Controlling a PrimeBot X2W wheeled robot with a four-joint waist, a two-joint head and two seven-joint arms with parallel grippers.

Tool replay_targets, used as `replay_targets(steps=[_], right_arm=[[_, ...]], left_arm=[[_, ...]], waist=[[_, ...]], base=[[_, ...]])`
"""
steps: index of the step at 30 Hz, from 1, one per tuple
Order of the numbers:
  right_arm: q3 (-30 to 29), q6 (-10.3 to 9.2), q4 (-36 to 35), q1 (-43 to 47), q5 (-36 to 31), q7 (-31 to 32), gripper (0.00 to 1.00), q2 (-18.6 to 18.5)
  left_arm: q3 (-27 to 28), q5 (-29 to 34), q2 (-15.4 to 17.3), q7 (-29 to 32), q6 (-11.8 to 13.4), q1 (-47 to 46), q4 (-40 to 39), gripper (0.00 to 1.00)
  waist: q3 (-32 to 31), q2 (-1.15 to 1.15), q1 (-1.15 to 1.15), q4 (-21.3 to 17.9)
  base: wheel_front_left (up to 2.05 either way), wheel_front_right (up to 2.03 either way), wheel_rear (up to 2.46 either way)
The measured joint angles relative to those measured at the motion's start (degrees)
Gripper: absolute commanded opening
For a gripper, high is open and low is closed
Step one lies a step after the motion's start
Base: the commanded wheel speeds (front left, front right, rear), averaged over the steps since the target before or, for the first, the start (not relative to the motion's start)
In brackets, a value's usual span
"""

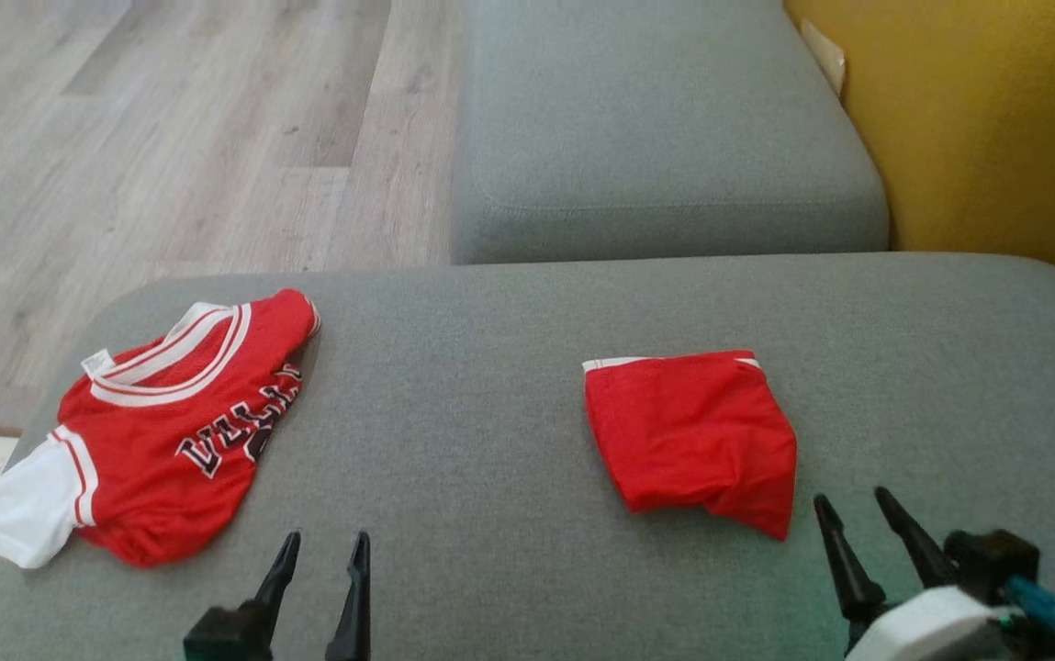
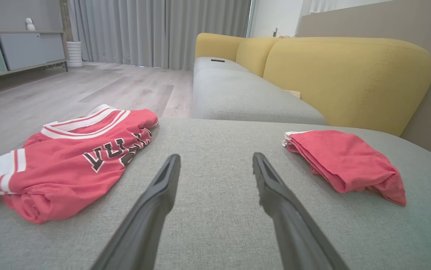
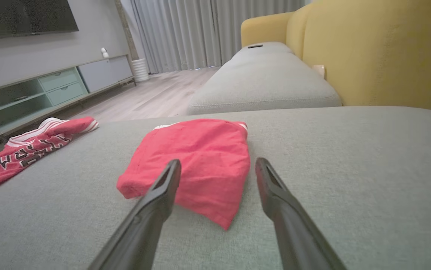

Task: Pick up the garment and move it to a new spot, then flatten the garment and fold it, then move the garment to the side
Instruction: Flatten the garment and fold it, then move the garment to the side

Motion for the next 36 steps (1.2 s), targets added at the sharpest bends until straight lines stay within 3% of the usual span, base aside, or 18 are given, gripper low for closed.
replay_targets(steps=[5,10,18,36], right_arm=[[-8.6,0.00,-8.1,6.9,-7.8,-0.2,1.00,4.7],[-11.3,0.00,-12.2,12.7,-12.3,-0.2,1.00,8.2],[-12.1,0.00,-12.9,14.2,-14.3,-0.2,1.00,9.2],[-11.2,0.00,-13.4,14.2,-14.5,-0.2,1.00,9.4]], left_arm=[[1.1,3.1,-0.4,0.0,-0.1,3.1,-2.2,1.00],[2.7,3.9,-1.2,0.0,-0.6,4.6,-2.9,1.00],[3.3,4.4,-2.0,0.0,-2.2,4.7,-1.7,1.00],[4.2,7.5,-2.2,0.0,-2.1,4.6,-1.2,1.00]], waist=[[-0.8,0.00,0.00,0.0],[-1.1,0.00,0.00,0.2],[-1.6,0.00,0.00,1.0],[-1.5,0.00,0.00,0.5]], base=[[0.00,0.00,0.00],[0.00,0.00,0.00],[0.00,0.00,0.00],[0.00,0.00,0.00]])
